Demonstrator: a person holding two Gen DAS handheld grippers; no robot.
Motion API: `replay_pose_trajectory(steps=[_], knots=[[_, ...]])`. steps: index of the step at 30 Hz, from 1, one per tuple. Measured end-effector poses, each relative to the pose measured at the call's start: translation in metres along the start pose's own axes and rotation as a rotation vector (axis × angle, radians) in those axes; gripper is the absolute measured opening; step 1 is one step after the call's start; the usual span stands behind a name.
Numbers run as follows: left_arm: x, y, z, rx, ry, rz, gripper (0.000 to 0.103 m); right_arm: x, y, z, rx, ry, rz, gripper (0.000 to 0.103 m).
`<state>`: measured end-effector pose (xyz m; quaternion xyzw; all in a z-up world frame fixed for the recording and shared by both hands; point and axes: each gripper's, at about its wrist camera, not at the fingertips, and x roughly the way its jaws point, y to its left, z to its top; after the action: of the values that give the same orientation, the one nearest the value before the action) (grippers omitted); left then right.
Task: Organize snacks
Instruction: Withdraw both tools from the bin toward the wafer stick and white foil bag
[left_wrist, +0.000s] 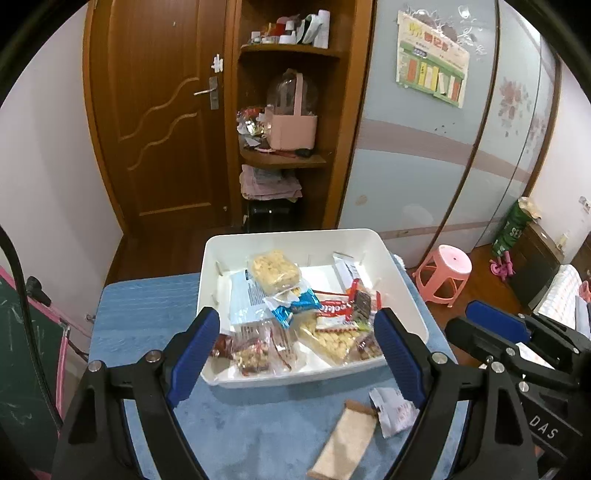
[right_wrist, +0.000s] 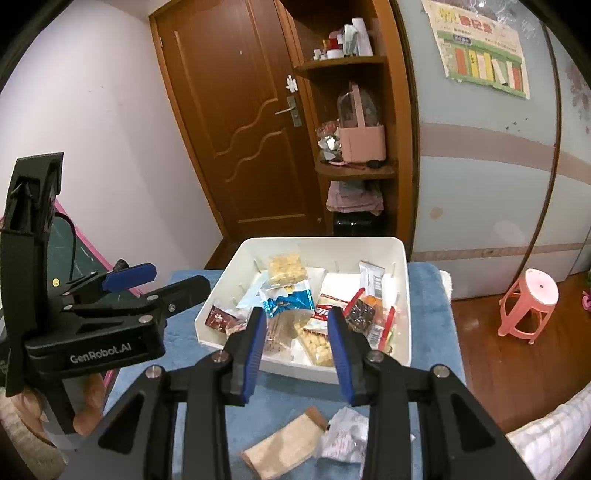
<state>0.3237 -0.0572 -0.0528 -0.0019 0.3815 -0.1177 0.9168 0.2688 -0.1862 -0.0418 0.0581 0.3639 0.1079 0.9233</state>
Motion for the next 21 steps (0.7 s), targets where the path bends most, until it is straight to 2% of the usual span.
replay_pose_trajectory(steps=[6,10,15,16,19,21], knots=[[-0.037,-0.009,-0.015,0.019,-0.016,-0.029,0.085,-0.036,0.005,-0.009,-0.014,-0.033,-0.023,0.035],[-0.058,-0.015,-0.028,0.037,-0.029,-0.05,0.085,-0.058,0.005,-0.019,-0.019,-0.06,-0.038,0.049],[-0.081,-0.02,-0.043,0.054,-0.049,-0.082,0.086,-0.072,0.001,-0.035,-0.033,-0.068,-0.055,0.05],[-0.084,-0.02,-0.047,0.055,-0.054,-0.09,0.087,-0.073,0.0,-0.039,-0.034,-0.063,-0.056,0.05],[-0.091,-0.02,-0.057,0.055,-0.072,-0.101,0.101,-0.073,-0.007,-0.049,-0.028,-0.053,-0.067,0.05],[-0.092,-0.019,-0.066,0.042,-0.087,-0.121,0.101,-0.069,-0.014,-0.059,-0.015,-0.042,-0.083,0.052]])
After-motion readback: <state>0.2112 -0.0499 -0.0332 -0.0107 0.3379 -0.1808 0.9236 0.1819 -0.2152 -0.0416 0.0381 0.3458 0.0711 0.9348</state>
